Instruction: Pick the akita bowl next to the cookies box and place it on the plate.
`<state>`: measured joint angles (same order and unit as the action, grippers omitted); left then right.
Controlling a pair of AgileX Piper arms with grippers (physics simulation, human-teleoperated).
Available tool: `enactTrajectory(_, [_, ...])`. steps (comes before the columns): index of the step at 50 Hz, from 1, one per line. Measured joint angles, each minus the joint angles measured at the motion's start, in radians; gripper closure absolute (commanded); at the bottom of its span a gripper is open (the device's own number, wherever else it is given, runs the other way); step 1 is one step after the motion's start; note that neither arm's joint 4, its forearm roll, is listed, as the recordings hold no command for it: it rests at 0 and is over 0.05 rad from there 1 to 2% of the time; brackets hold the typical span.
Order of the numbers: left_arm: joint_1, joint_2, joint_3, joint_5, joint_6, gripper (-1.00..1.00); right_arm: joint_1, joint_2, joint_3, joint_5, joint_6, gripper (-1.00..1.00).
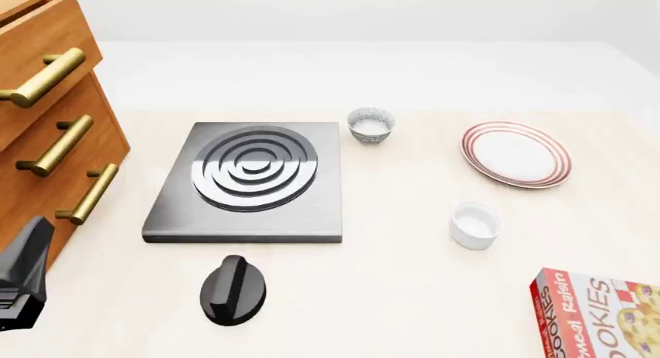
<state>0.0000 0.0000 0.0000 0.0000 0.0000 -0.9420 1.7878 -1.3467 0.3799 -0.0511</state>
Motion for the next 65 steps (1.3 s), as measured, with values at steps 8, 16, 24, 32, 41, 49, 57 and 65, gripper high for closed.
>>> enactTrajectory(8, [0.0,0.0,0.0,0.0,0.0,-1.0,0.0,0.029,0.0,-0.017,0.007,-1.0])
enactTrajectory(16, [0.0,0.0,0.0,0.0,0.0,-1.0,0.0,0.056,0.004,-0.035,0.01,-1.0])
enactTrajectory(24, [0.0,0.0,0.0,0.0,0.0,-1.0,0.002,0.08,0.007,-0.051,0.011,-1.0])
enactTrajectory(32, [0.0,0.0,0.0,0.0,0.0,-1.0,0.001,0.108,0.007,-0.066,0.012,-1.0])
enactTrajectory(41, [0.0,0.0,0.0,0.0,0.0,-1.0,-0.001,0.142,-0.004,-0.079,0.013,-1.0])
enactTrajectory(49, [0.0,0.0,0.0,0.0,0.0,-1.0,-0.001,0.178,-0.016,-0.092,0.013,-1.0])
enactTrajectory(57, [0.0,0.0,0.0,0.0,0.0,-1.0,0.002,0.212,-0.031,-0.101,0.013,-1.0])
enactTrajectory(65, [0.0,0.0,0.0,0.0,0.0,-1.0,0.006,0.253,-0.043,-0.111,0.013,-1.0])
